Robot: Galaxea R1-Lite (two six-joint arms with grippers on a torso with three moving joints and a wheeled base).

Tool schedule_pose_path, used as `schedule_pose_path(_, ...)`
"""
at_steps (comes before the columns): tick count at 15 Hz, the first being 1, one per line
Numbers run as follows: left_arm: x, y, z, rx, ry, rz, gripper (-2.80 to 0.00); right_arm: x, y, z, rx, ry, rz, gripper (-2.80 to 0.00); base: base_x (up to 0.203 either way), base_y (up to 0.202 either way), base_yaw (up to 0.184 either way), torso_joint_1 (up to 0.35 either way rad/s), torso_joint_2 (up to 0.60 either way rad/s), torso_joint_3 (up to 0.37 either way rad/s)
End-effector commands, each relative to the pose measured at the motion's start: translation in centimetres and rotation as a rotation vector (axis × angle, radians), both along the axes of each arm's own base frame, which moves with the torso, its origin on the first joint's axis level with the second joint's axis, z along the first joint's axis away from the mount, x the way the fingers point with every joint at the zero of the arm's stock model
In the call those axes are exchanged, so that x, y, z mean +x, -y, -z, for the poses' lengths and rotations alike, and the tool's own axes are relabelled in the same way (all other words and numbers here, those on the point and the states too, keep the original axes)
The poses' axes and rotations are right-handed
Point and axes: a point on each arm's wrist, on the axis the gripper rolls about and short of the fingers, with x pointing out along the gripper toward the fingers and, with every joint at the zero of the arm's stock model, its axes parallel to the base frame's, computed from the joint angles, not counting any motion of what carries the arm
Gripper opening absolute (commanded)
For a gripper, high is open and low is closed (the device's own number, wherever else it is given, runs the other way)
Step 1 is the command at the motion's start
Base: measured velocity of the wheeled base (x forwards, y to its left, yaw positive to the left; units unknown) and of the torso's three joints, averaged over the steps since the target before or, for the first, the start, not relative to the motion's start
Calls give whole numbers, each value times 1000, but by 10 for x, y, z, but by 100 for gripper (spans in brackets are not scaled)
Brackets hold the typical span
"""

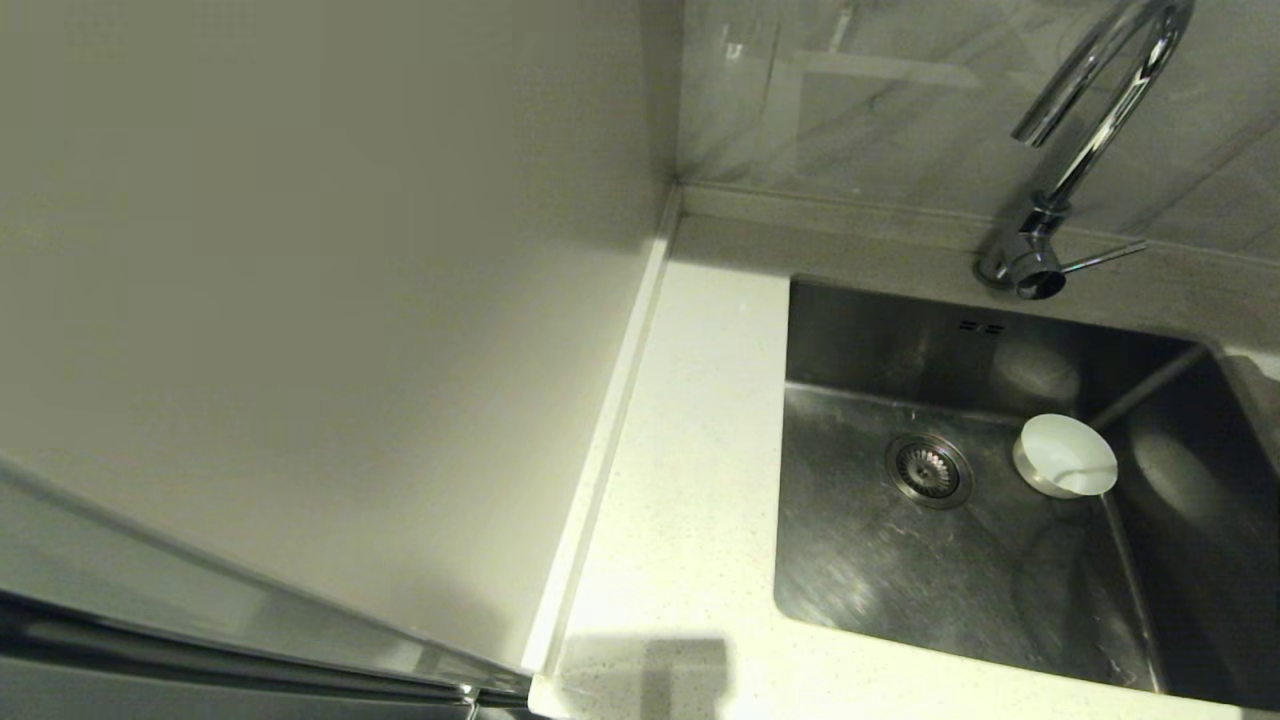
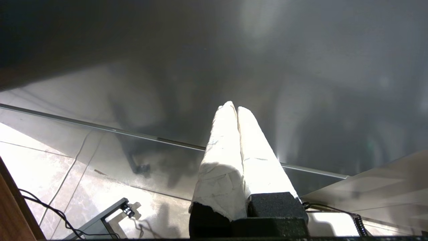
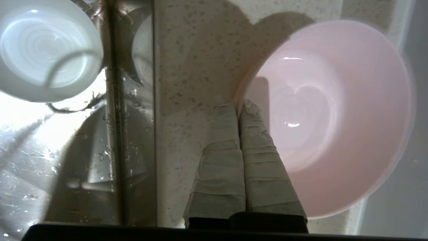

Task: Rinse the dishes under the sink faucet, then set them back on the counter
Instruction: Put a bowl into the sink

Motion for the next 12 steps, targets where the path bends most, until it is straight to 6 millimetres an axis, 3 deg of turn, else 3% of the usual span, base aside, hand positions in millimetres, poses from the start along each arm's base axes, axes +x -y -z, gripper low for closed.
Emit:
schedule_pose_path(1,0,0,0,-1,4,-2,-280,0,0,2,2,-5,-3,-280,0,0,0,0,0,0)
schedule_pose_path(6,0,0,0,-1,4,0,-280,-2,-12,-24,11,189,-94,-280,0,0,0,0,0,0)
schedule_pose_path(10,0,0,0,-1,4,1,-280,-15,-59,-43,4,223,-194,-280,0,0,0,0,0,0)
schedule_pose_path(12,0,0,0,-1,4,0,-280,-28,-93,-47,10,222,-265,-280,0,0,0,0,0,0)
